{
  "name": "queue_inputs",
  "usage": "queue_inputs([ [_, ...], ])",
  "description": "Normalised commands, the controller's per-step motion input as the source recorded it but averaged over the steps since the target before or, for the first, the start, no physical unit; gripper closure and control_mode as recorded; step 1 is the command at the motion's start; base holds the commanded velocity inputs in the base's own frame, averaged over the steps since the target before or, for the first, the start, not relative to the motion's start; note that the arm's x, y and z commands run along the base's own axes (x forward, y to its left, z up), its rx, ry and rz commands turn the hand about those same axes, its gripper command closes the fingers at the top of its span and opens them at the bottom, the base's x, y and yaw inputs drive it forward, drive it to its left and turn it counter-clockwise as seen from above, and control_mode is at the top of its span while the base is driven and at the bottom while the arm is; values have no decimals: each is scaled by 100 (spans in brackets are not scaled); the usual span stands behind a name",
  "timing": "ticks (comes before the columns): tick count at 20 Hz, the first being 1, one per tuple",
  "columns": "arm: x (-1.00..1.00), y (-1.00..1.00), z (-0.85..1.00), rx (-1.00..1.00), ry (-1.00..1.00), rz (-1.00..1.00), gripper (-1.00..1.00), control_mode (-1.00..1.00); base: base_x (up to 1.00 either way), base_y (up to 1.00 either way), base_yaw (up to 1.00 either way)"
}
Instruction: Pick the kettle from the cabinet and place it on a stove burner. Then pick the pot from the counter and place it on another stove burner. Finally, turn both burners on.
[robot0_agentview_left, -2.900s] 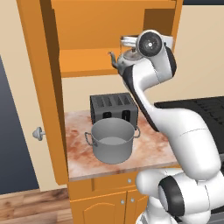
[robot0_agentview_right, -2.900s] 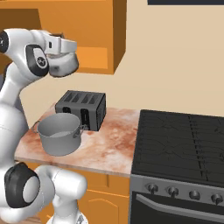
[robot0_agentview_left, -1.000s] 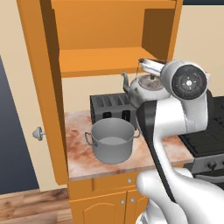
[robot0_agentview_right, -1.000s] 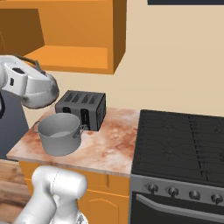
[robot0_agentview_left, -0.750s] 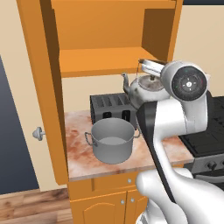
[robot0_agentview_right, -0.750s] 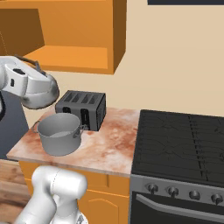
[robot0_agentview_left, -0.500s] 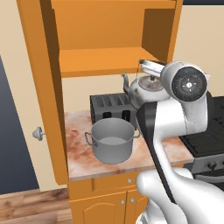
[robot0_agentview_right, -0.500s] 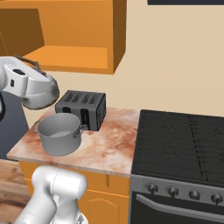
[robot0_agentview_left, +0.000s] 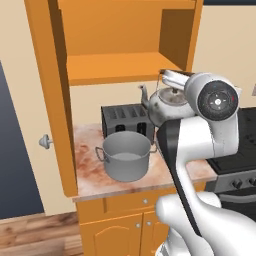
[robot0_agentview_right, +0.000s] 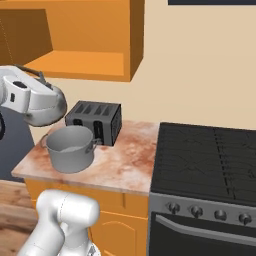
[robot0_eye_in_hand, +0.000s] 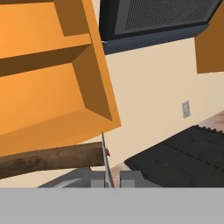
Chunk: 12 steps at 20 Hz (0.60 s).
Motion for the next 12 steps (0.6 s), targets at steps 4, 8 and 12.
queue_inputs([
  [4,0,0,0,0,0,0,100,100,-37,-25,-3],
  [8,0,0,0,0,0,0,100,100,-30,-44,-3],
  [12,0,0,0,0,0,0,100,100,-20,-55,-1],
])
